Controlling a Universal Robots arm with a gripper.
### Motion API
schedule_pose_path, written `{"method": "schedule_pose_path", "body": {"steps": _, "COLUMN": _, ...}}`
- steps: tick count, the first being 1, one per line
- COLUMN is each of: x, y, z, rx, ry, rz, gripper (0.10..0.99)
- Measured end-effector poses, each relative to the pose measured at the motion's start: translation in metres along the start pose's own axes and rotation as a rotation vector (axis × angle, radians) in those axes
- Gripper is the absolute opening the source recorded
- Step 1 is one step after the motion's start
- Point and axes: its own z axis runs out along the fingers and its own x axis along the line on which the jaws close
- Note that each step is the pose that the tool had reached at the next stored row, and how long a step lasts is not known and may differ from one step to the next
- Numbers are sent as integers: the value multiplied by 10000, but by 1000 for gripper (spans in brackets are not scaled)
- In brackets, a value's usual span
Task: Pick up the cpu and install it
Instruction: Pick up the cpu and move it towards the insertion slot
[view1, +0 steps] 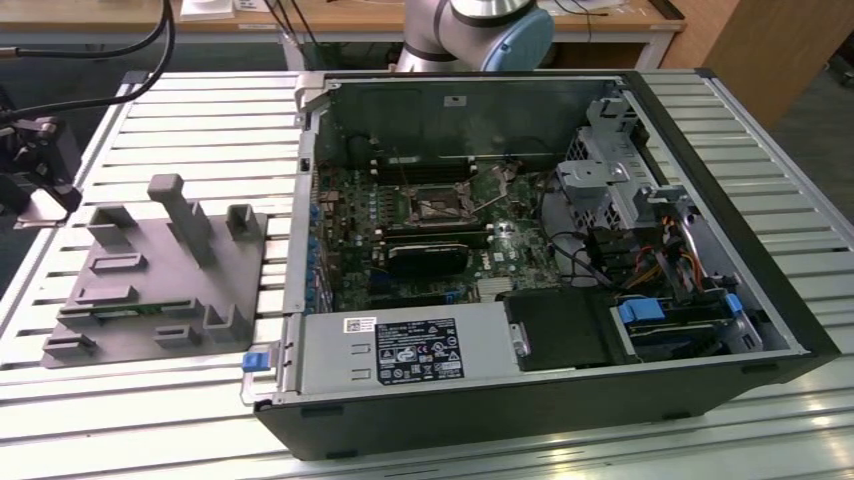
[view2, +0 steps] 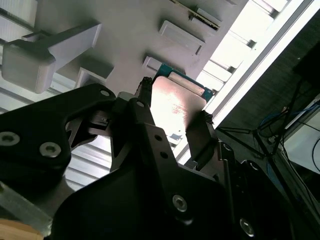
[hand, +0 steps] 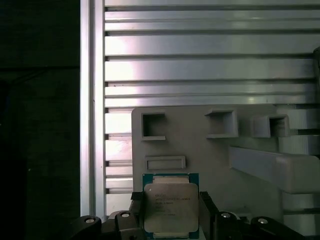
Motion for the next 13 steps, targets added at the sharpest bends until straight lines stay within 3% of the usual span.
{"method": "schedule_pose_path", "body": {"steps": 7, "x": -2, "y": 8, "z": -117, "rx": 0, "ry": 0, "rz": 0, "gripper": 529}}
{"method": "schedule_pose_path", "body": {"steps": 13, "x": -4, "y": 14, "z": -173, "rx": 0, "ry": -1, "rz": -1, "gripper": 529}}
